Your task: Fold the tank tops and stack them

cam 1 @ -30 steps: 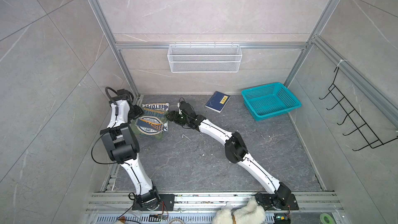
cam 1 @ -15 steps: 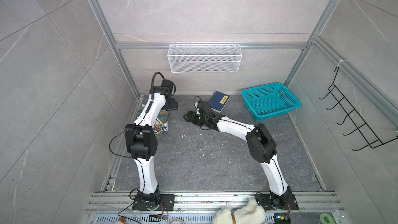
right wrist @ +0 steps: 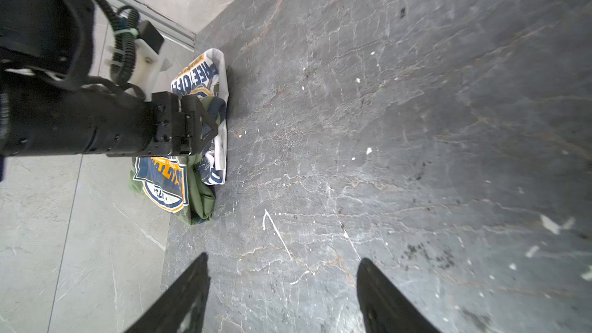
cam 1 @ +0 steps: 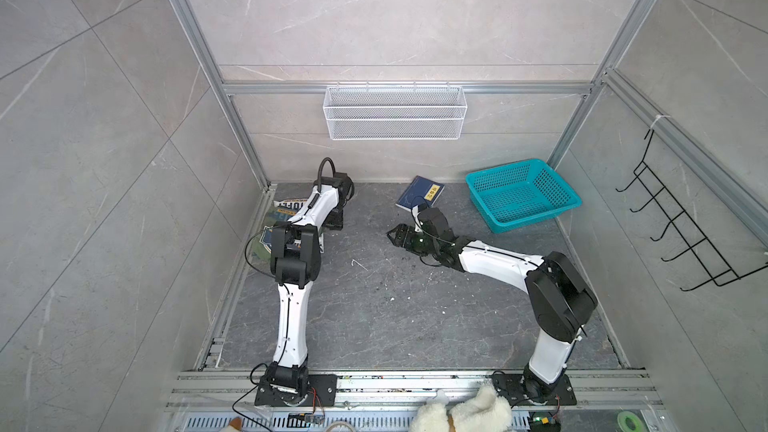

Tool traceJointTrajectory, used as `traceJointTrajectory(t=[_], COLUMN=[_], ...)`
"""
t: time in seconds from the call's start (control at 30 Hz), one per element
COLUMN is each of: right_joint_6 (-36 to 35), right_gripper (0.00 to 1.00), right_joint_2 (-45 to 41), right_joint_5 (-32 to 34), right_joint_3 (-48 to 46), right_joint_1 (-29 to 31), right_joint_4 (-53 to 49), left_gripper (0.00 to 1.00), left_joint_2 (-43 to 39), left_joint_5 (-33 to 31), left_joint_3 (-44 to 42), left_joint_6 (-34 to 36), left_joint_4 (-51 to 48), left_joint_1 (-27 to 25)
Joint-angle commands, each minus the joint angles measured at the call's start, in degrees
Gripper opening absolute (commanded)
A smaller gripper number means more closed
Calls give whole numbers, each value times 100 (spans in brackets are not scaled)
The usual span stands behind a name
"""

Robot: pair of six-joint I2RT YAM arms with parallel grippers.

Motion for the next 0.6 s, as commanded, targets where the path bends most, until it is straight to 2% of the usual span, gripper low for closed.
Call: traceJointTrajectory(t=[0.0,0.13,0.33,0.37,0.57], right_joint_6=[-127,-115,-131,-120,-104], right_gripper=[74,74,74,74,74], right_joint_2=[-294,-438,-573,-575,-547], right_joint_5=[-44,-79,-130,-138,-174], right_joint_3=[-223,-393,-520,-536,-615], right_joint_1=[-16,-20,-64,-69,-72], right_joint_4=[154,164,150,145,182], left_gripper=[72,62,62,59,27], left_joint_2=[257,453,573,568,288], left_joint_5=[-372,-540,-612,-645,-897], left_joint_3=[297,447,588,589,556], left_joint_6=[-63,-111,-132,-141,-273], left_joint_4=[-94,-132,-158,-140,-67], left_joint_1=[2,1,3,1,32])
